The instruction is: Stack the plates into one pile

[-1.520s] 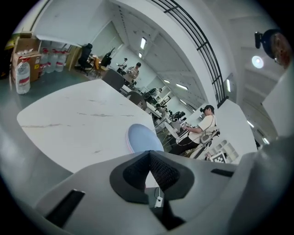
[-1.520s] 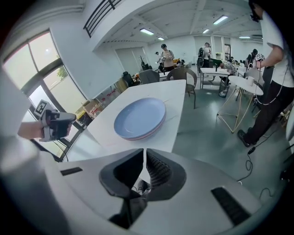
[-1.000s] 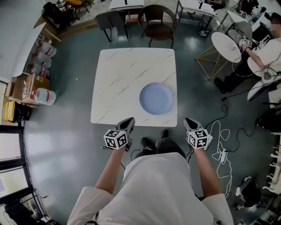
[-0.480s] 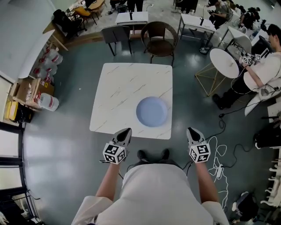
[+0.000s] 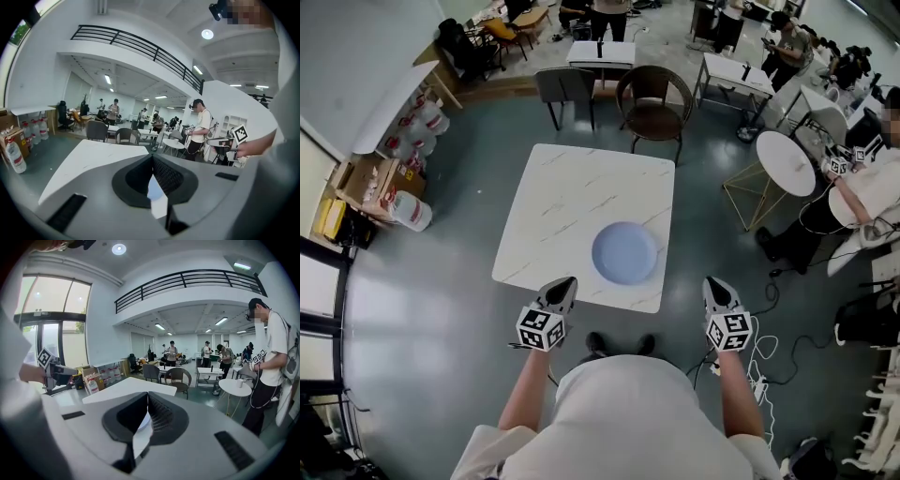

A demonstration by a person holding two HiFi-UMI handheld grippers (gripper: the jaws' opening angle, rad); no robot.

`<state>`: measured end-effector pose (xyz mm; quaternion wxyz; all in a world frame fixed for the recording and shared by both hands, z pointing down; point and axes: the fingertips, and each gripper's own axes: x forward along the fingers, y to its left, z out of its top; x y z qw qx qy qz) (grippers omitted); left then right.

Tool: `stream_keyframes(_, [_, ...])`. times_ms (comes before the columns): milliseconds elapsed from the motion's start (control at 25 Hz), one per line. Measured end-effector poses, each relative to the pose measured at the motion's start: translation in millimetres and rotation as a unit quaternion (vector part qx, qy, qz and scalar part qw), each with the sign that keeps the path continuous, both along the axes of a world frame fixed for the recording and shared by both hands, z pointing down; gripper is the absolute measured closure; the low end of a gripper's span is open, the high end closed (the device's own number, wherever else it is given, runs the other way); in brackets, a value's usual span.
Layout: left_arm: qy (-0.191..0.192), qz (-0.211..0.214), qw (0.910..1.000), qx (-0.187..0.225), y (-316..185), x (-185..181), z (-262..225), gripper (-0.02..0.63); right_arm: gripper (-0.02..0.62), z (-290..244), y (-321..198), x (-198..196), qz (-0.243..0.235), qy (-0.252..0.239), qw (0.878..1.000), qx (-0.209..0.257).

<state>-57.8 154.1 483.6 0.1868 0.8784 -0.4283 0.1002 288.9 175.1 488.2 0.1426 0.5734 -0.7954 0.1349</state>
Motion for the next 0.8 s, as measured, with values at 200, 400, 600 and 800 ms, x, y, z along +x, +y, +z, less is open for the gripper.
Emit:
stream_keyframes(200, [0.001,-0.014,0.9999,-0.003,-3.3,-7.5,-3.1,0.594,0.571,-3.1,-9.8,-8.4,-0.013,0.0,1.0,0.004])
stream_keyframes(400, [0.004,-0.021,0.9997,-0.012,-5.2,-8.5,-2.7,0.594,0.571,-7.1,-16.0,-7.4,-0.019,0.004,1.0,0.007])
stream_keyframes(600, [0.011,-0.034,0.9993,-0.01,-8.9,-12.0,-2.0,0.594,0.571,-8.7,-18.9,-3.4,-0.017,-0.002,1.0,0.011])
stream_keyframes(800, [0.01,-0.036,0.9993,-0.009,-9.8,-12.9,-0.8,0.594,0.571,-10.7,-21.7,-3.0,-0.015,-0.006,1.0,0.015])
